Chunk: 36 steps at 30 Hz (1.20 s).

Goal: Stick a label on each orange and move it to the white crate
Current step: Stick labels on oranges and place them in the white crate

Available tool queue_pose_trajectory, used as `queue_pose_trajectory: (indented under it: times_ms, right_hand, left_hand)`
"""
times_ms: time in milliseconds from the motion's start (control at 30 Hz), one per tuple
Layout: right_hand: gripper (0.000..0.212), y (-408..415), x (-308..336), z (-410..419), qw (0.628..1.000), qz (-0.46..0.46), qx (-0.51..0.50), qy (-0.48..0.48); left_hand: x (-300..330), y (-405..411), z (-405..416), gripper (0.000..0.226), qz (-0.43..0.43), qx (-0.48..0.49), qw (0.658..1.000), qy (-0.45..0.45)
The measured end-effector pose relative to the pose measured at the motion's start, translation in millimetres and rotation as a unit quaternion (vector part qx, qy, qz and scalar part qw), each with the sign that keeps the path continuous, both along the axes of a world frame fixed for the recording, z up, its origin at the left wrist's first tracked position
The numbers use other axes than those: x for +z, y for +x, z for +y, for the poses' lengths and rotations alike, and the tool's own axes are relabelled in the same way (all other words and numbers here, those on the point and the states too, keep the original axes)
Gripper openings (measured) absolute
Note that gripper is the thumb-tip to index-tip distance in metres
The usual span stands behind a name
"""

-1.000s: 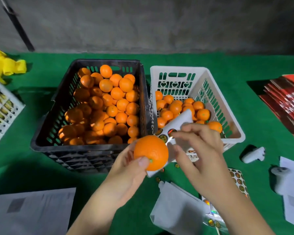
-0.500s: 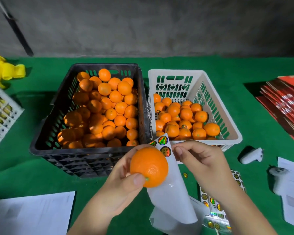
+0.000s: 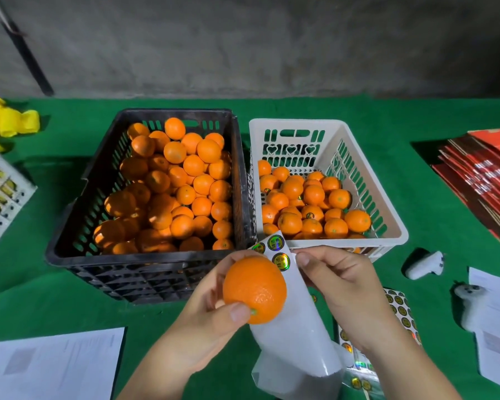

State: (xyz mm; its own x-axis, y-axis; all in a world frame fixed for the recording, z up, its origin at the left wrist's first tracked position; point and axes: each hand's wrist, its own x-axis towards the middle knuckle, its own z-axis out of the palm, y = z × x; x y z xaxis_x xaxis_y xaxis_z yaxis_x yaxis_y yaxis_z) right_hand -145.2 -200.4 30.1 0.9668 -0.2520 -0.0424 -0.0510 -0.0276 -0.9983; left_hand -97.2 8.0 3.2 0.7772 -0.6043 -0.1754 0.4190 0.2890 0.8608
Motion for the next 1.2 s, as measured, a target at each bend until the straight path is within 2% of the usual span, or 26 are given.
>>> queue_pose_trajectory:
  times_ms: [67,167,233,300,400,500,667,767,900,1067,1133,1200]
  right_hand:
    - [0.020,1,-1,0,0.999,-0.021,-0.020,-0.042]
    - [0.037,3,3,-2,0.983,-0.064,-0.129,-0.113]
    - [0.022,2,12,-4,0.964,-0.126,-0.169,-0.165]
    - [0.011,-1,23,0,0.949,-0.193,-0.137,-0.210]
    - [0.017,-3,30,14,0.896,-0.276,-0.057,-0.343]
    - [0.018,-3,23,23,0.877,-0.259,0.011,-0.404]
    - [0.032,-7,20,6,0.865,-0.194,0.095,-0.453]
    - [0.059,-8,19,8,0.849,-0.162,0.151,-0.479]
    - [0.087,-6,15,14,0.828,-0.140,0.174,-0.514]
    - [0.081,3,15,14,0.824,-0.187,0.123,-0.521]
    - [0.081,6,14,8,0.845,-0.204,0.115,-0.482]
    - [0.082,11,14,-5,0.872,-0.220,0.075,-0.432]
  left_hand:
    - [-2,0,0,0.113,-0.009,0.003,1.000,0.000]
    - [-3,1,-2,0.089,-0.026,0.022,0.999,0.004]
    - [-3,1,-4,0.083,-0.039,0.035,0.998,0.024]
    - [-2,3,-8,0.081,-0.048,0.035,0.998,0.035]
    - [1,3,-13,0.079,-0.064,0.038,0.996,0.053]
    - [0,3,-14,0.081,-0.073,0.037,0.996,0.044]
    - [-4,4,-13,0.086,-0.072,0.035,0.995,0.065]
    - [-3,7,-14,0.081,-0.069,0.027,0.995,0.069]
    - [-2,11,-13,0.078,-0.059,0.014,0.997,0.047]
    - [-3,13,-12,0.079,-0.032,0.016,0.999,0.011]
    - [-1,16,-11,0.072,-0.027,0.041,0.999,0.007]
    - [-4,20,-8,0.056,-0.023,0.077,0.996,0.032]
